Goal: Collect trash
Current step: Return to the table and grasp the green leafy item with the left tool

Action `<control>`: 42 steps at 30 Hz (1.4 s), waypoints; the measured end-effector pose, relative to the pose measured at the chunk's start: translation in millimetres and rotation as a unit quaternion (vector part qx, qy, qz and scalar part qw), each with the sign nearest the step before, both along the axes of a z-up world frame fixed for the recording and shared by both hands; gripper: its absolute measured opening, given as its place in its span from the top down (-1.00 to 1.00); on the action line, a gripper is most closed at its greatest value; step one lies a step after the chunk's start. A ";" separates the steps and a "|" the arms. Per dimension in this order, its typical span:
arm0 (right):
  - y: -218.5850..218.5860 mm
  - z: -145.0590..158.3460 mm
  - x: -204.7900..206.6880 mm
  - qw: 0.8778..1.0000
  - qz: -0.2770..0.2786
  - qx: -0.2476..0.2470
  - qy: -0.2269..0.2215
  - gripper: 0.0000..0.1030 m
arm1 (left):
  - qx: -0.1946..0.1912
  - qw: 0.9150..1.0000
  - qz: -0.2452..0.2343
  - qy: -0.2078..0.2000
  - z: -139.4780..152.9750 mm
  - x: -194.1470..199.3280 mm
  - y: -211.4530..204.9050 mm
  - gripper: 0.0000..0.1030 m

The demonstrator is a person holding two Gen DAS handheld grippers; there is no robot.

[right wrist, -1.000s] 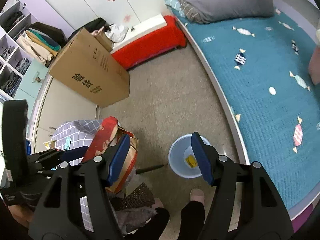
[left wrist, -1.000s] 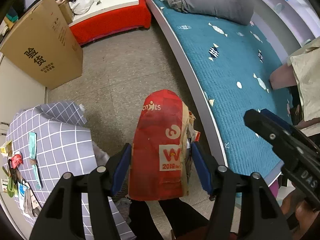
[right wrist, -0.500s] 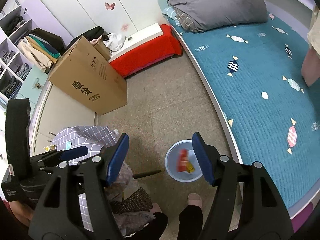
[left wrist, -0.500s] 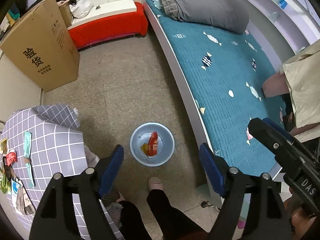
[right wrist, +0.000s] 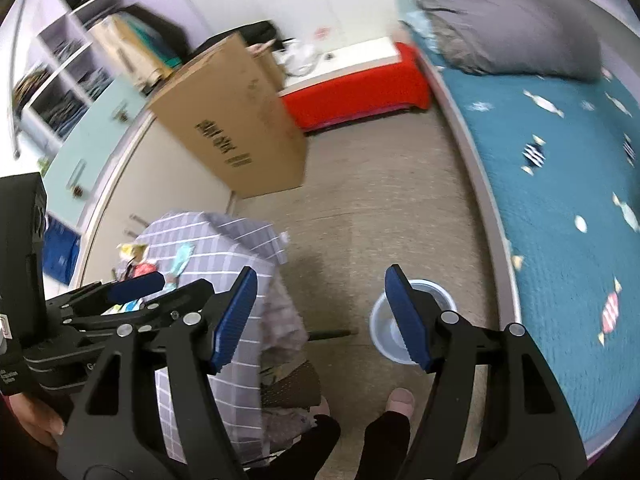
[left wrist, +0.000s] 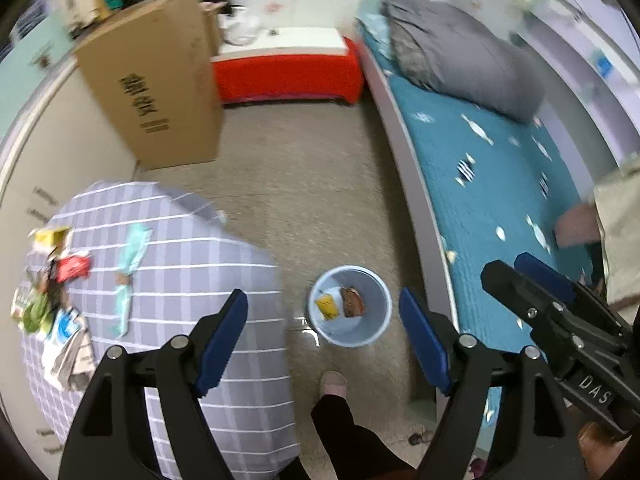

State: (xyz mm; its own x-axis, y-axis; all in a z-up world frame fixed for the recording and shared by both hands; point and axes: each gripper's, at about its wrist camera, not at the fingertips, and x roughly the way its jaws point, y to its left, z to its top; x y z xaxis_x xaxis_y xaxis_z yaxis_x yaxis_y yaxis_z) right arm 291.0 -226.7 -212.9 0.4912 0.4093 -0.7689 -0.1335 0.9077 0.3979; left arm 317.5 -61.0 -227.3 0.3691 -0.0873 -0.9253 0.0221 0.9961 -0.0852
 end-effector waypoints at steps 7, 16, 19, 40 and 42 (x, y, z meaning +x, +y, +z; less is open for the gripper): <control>91.6 7.6 0.8 0.997 0.077 0.002 -0.006 -0.30 | -0.015 0.995 0.099 -0.020 14.4 -31.1 100.5 -0.49; 208.2 0.3 -6.8 0.991 0.133 0.002 0.007 -0.31 | -0.037 0.977 0.209 -0.032 15.9 -65.9 238.2 -0.49; 236.6 -7.1 -7.2 0.991 0.136 0.000 0.013 -0.31 | -0.038 0.973 0.225 -0.025 8.5 -68.5 274.2 -0.49; 331.7 -87.0 31.2 0.992 0.085 -0.021 0.091 -0.31 | -0.073 0.971 0.216 0.075 -88.4 -16.6 385.5 0.16; 334.2 -94.3 35.0 0.992 0.083 -0.023 0.096 -0.30 | -0.074 0.972 0.212 0.075 -93.0 -14.5 387.2 0.49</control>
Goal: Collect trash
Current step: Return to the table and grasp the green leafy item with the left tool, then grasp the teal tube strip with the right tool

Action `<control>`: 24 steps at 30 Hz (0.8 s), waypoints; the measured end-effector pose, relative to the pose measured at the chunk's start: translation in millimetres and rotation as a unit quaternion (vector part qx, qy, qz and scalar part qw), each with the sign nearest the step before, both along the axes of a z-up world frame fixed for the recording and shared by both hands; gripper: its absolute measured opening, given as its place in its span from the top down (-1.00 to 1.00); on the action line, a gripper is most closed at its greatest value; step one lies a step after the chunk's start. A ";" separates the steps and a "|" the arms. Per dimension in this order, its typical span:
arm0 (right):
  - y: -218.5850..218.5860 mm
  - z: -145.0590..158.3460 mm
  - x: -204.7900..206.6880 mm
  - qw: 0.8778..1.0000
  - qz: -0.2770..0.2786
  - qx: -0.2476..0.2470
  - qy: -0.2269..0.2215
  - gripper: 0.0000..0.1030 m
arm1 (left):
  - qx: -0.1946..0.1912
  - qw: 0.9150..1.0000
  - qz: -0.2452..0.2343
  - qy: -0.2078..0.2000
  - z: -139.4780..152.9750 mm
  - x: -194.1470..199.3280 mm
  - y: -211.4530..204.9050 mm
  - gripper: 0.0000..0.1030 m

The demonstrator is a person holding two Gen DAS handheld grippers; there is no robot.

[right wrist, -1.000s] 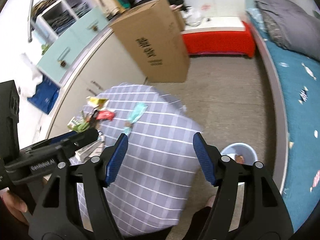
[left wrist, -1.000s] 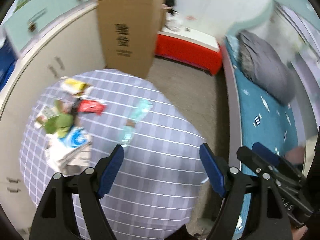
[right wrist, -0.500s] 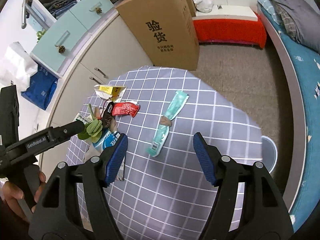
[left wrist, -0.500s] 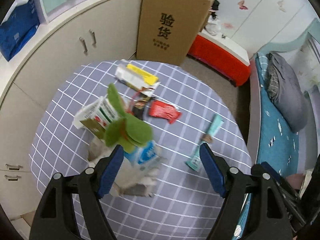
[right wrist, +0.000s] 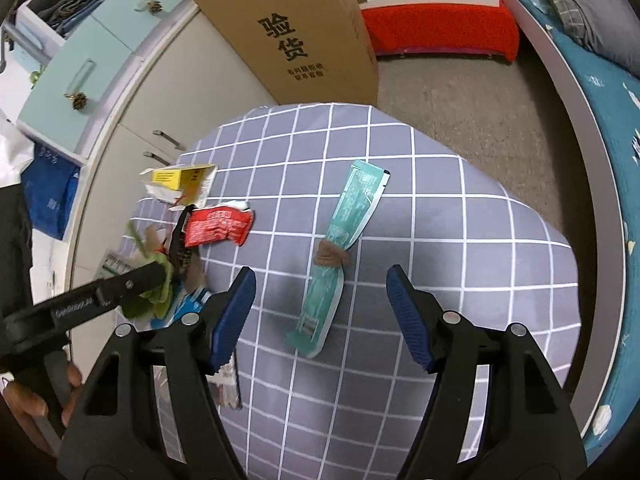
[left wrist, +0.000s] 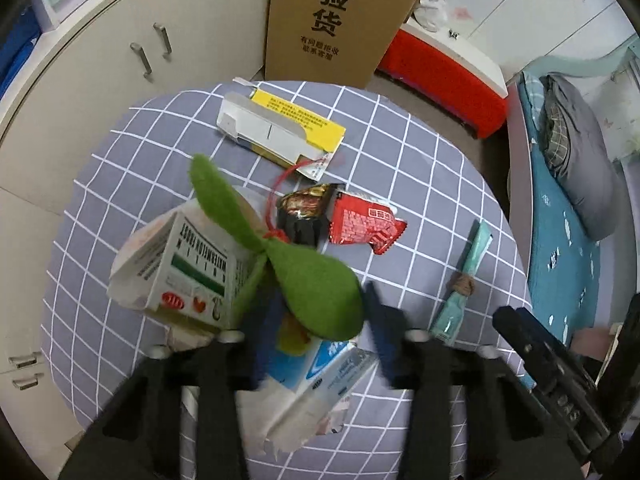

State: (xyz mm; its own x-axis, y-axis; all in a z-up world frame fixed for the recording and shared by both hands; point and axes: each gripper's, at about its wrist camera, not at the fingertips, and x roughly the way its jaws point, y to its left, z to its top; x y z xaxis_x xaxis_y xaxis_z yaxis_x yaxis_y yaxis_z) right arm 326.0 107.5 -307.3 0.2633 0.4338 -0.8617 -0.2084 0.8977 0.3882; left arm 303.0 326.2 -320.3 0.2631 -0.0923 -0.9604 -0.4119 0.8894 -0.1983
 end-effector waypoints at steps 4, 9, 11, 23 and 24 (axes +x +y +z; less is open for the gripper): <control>8.9 -18.8 9.2 1.000 -0.004 -0.011 0.011 -0.30 | 0.014 1.000 -0.002 -0.021 2.4 -4.1 0.9 0.83; 21.6 -33.0 13.8 0.999 0.015 -0.036 0.009 -0.05 | 0.035 0.997 0.014 -0.064 17.9 -14.5 7.1 0.86; 26.9 -35.3 12.9 0.998 0.024 -0.056 -0.002 0.10 | 0.046 0.995 0.020 -0.082 27.3 -19.8 5.6 0.86; -12.8 -7.4 -3.5 0.998 0.063 0.003 -0.001 0.55 | 0.045 0.987 -0.012 -0.152 68.2 -18.8 -55.1 0.87; -22.5 -0.9 -4.9 0.998 0.061 0.009 -0.003 0.55 | 0.046 0.986 -0.018 -0.157 73.2 -17.7 -67.7 0.86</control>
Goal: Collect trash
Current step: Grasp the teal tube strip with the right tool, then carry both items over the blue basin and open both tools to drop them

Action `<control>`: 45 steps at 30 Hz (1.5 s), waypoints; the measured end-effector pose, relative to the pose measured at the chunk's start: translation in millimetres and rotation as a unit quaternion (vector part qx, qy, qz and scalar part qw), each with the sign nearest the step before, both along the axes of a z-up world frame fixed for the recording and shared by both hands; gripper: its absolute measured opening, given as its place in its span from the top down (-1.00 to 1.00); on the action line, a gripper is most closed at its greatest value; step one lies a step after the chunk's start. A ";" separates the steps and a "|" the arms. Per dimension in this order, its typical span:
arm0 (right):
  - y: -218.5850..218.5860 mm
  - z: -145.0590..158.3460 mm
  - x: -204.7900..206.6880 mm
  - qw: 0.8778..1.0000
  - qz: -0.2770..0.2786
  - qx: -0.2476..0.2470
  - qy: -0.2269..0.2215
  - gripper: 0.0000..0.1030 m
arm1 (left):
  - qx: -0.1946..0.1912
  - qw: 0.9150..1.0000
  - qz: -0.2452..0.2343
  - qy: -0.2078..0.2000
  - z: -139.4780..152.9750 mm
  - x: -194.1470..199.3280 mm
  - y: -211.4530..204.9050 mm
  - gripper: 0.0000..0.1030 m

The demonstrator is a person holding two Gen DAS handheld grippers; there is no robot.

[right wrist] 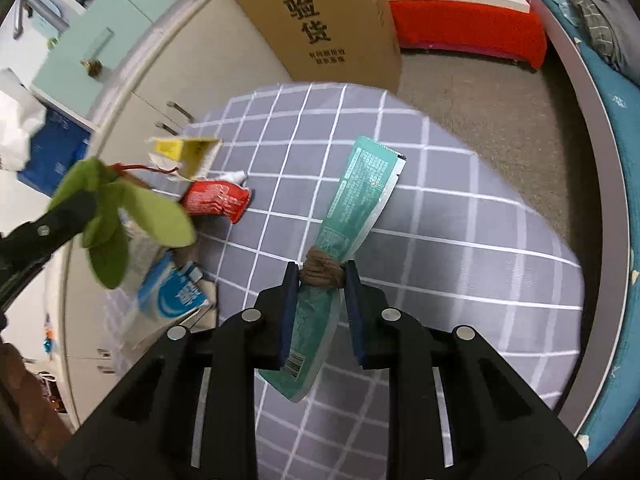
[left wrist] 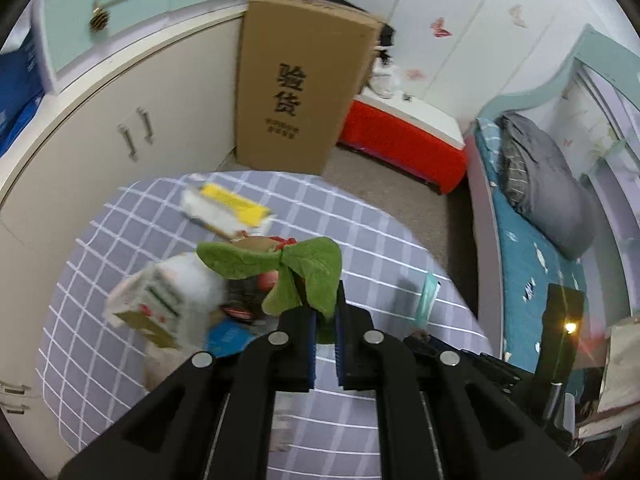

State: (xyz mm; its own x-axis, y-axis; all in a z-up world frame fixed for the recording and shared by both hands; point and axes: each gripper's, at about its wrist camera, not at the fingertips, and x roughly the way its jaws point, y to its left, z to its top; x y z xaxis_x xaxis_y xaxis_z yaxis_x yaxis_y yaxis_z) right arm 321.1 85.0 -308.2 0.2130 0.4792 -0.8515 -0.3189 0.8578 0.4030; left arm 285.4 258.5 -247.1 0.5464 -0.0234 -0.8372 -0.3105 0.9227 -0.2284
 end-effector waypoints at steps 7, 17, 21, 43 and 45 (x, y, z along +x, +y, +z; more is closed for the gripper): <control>-75.5 39.3 -3.0 0.999 -0.028 0.034 -0.017 0.55 | 0.007 0.999 -0.039 -0.023 27.9 4.9 -81.1 0.86; -221.4 65.1 -11.7 0.993 -0.104 0.037 -0.030 0.55 | -0.006 0.990 -0.137 -0.015 35.6 14.3 -224.0 0.86; -269.6 66.3 -17.4 0.990 -0.132 0.031 -0.031 0.55 | -0.002 0.983 -0.181 0.003 29.0 20.3 -276.4 0.86; -387.5 53.2 -27.5 0.978 -0.206 0.005 -0.025 -0.17 | 0.016 0.956 -0.283 0.077 -7.5 42.7 -405.7 0.86; -393.5 54.9 -28.7 0.977 -0.212 0.006 -0.028 -0.17 | 0.019 0.953 -0.291 0.078 -8.3 43.6 -412.9 0.85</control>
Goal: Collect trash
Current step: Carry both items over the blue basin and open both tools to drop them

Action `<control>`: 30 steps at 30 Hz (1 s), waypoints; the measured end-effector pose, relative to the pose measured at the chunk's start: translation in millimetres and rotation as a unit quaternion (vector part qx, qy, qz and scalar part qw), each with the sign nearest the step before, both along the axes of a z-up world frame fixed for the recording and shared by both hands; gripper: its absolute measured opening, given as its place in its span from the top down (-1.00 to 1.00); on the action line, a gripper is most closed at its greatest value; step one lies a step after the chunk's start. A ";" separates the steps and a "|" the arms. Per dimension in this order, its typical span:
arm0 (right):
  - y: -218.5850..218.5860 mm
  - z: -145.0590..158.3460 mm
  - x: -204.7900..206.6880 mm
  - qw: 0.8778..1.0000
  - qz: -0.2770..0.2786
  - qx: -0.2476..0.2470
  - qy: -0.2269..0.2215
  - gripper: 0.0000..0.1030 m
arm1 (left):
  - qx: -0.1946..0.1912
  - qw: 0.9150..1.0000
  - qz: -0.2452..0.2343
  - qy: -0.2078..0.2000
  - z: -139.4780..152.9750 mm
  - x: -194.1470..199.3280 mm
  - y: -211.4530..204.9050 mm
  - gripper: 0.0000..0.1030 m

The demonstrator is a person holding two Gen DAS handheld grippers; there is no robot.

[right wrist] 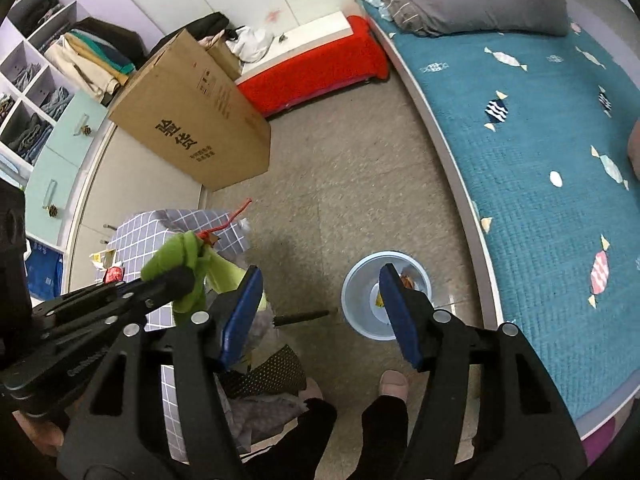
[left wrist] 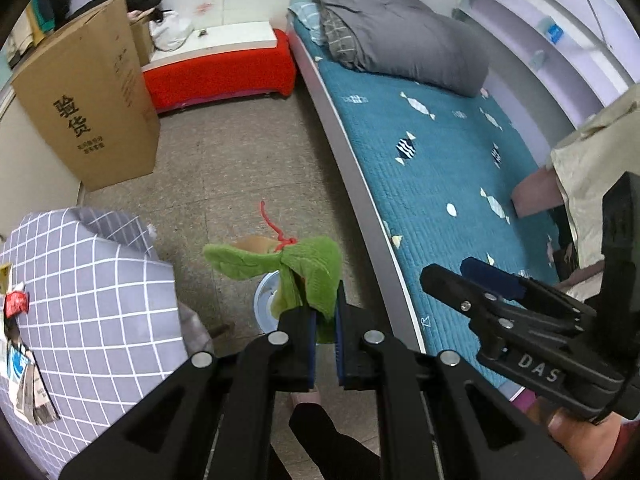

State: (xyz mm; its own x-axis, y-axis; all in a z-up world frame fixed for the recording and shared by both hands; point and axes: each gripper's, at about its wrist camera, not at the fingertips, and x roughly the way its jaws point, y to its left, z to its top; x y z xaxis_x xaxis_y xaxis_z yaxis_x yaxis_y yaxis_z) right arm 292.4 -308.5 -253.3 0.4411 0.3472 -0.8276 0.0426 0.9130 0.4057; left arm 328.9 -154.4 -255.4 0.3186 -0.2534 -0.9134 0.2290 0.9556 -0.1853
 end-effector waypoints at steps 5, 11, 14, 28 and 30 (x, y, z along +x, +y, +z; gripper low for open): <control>-11.9 6.4 -5.8 1.000 -0.012 -0.003 -0.012 -0.18 | 0.003 1.000 -0.018 0.002 -1.5 3.0 -14.7 0.85; -20.0 13.7 -12.8 0.999 -0.023 -0.008 -0.028 -0.19 | -0.001 0.999 -0.035 -0.002 1.7 5.5 -27.5 0.85; -23.9 16.9 -15.8 0.999 -0.028 -0.009 -0.034 -0.21 | -0.004 0.999 -0.039 -0.009 5.5 4.3 -28.9 0.79; -25.4 24.8 -25.0 0.998 -0.042 -0.007 -0.041 -0.24 | -0.012 0.999 -0.019 -0.029 17.4 -0.2 -20.0 -0.12; -19.5 26.6 -25.6 0.998 -0.037 -0.007 -0.043 -0.24 | -0.013 0.999 -0.014 -0.029 18.9 -2.1 -13.0 -0.12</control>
